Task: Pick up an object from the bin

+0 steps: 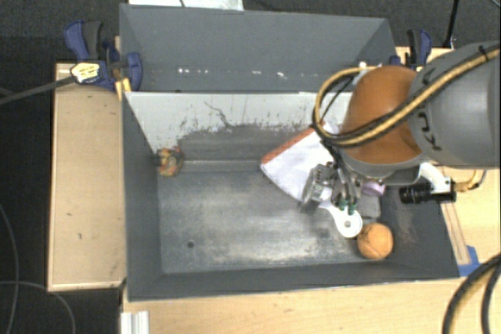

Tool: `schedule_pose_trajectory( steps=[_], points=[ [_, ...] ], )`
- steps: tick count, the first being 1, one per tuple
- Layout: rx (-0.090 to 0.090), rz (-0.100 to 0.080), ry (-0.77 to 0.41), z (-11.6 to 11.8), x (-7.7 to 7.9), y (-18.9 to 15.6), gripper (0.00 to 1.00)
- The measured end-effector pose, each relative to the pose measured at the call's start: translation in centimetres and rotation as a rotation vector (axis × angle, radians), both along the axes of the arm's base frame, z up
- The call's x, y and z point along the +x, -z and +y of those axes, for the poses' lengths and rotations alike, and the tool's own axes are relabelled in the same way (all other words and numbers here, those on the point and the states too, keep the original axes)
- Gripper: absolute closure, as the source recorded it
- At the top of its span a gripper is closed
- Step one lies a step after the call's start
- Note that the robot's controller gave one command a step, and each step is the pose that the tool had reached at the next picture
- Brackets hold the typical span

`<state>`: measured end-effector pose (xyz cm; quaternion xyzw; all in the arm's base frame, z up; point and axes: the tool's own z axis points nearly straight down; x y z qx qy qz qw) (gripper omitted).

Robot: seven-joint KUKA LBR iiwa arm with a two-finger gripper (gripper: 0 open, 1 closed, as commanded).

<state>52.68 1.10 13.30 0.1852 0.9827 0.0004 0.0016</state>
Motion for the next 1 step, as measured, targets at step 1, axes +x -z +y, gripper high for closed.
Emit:
schedule_pose_trajectory(
  steps=[1],
  points=[
    [0.000,0.006,-0.001,-0.01,-0.11,-0.81,1.00]
  ],
)
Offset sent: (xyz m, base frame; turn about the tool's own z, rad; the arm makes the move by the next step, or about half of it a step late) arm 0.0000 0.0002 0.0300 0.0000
